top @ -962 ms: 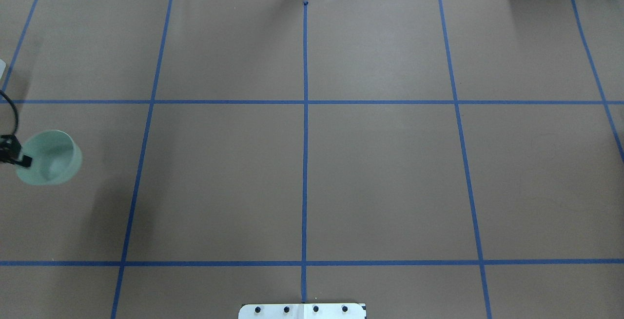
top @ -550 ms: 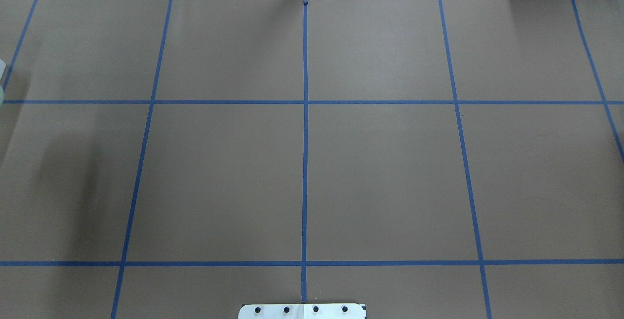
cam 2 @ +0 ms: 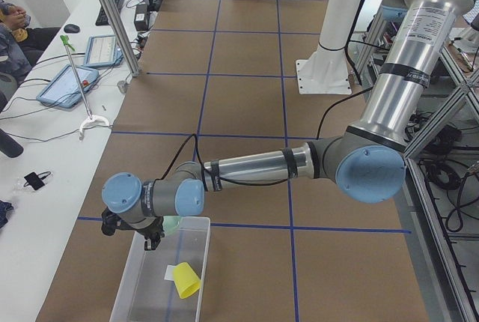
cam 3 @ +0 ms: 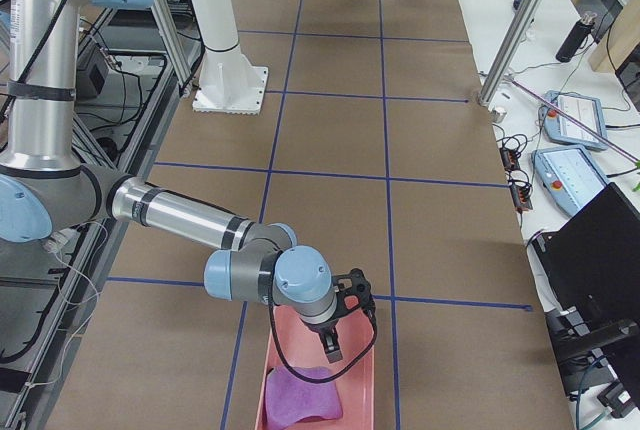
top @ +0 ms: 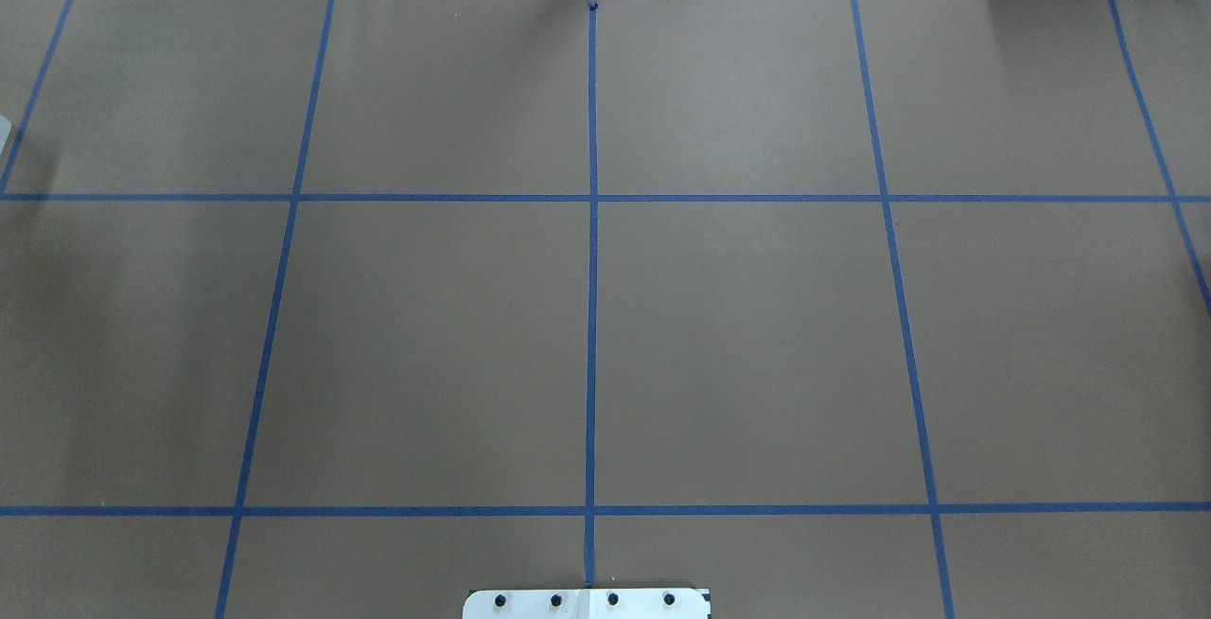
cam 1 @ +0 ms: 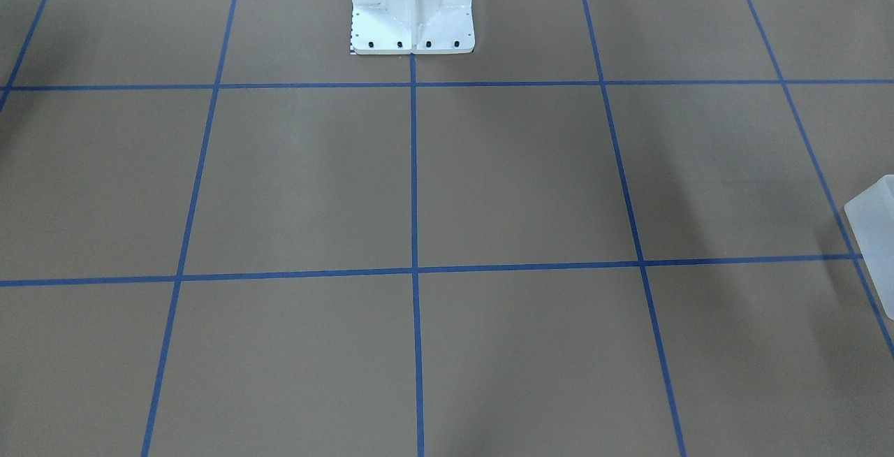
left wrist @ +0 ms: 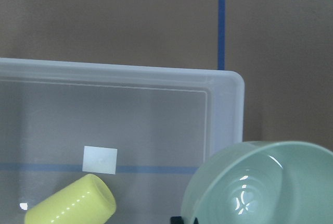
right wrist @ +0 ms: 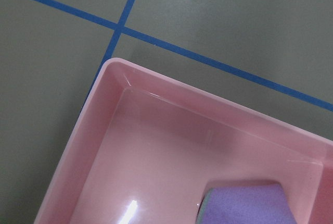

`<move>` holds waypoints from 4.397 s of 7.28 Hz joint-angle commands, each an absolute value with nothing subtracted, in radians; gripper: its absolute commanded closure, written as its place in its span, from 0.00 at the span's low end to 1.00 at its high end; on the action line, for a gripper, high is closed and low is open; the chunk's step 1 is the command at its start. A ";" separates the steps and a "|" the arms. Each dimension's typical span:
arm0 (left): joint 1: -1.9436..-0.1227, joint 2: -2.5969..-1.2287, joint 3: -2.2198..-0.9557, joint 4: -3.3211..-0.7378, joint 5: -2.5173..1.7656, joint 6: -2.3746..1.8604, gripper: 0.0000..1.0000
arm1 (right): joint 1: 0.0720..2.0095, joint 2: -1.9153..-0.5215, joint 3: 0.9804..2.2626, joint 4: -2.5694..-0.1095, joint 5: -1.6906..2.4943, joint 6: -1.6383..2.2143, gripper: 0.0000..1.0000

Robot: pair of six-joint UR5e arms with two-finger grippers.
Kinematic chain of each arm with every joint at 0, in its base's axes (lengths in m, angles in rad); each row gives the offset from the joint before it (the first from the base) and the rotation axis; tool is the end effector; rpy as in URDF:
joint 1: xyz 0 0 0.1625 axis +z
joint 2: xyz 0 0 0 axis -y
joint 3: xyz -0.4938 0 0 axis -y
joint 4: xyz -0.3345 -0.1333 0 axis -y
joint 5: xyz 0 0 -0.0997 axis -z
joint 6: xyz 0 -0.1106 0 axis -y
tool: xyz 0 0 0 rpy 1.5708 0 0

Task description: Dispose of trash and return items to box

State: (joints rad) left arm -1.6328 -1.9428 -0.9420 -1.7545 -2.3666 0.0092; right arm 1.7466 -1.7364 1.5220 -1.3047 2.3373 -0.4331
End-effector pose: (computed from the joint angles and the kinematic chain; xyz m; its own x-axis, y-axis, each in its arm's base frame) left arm -0.0912 -0.5923 0.7919 0.6957 -0.0863 -0.7132 0.0554 0.9962 -0.0665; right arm 0.1168 -0.3338 0.7951 0.7227 -0.3303 0.6071 0.1417 0.9305 0.3376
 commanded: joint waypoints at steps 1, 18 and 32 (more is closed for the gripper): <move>-1.629 -1.974 -0.740 -1.921 -2.336 -0.089 1.00 | 1.698 -1.700 1.525 -1.302 2.338 -0.347 0.00; -1.329 -1.586 -1.999 -1.565 -2.352 -0.526 0.01 | 1.355 -1.672 1.887 -1.315 2.329 0.299 0.00; -1.312 -1.252 -2.060 -1.842 -2.336 -0.304 0.01 | 1.330 -1.629 1.833 -1.344 2.450 0.281 0.00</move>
